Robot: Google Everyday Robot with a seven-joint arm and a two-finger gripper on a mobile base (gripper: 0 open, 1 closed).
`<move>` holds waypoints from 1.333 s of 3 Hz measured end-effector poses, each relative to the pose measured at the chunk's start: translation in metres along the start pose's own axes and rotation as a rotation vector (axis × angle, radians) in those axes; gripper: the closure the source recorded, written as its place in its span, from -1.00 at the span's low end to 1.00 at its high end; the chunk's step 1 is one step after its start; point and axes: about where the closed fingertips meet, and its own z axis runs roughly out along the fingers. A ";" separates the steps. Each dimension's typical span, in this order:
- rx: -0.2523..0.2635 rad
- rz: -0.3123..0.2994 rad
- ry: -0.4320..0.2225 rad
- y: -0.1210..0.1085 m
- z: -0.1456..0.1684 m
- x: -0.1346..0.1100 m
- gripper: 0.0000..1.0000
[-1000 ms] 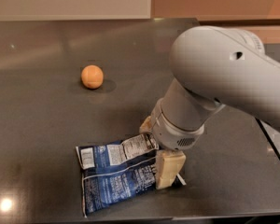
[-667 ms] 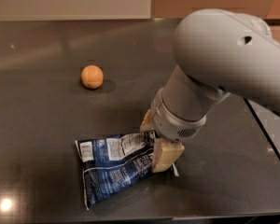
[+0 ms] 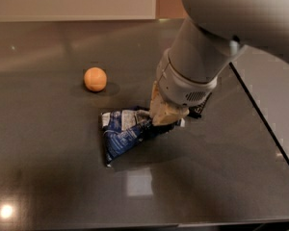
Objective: Move blue chip bag near orange
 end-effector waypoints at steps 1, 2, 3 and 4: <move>0.053 -0.066 0.059 -0.035 -0.011 0.006 1.00; 0.095 -0.143 0.104 -0.064 -0.013 0.009 1.00; 0.132 -0.207 0.134 -0.087 -0.008 0.007 1.00; 0.151 -0.238 0.169 -0.104 0.000 0.011 0.66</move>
Offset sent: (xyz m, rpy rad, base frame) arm 0.0975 0.0072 0.0324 -0.1479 -0.2370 0.1557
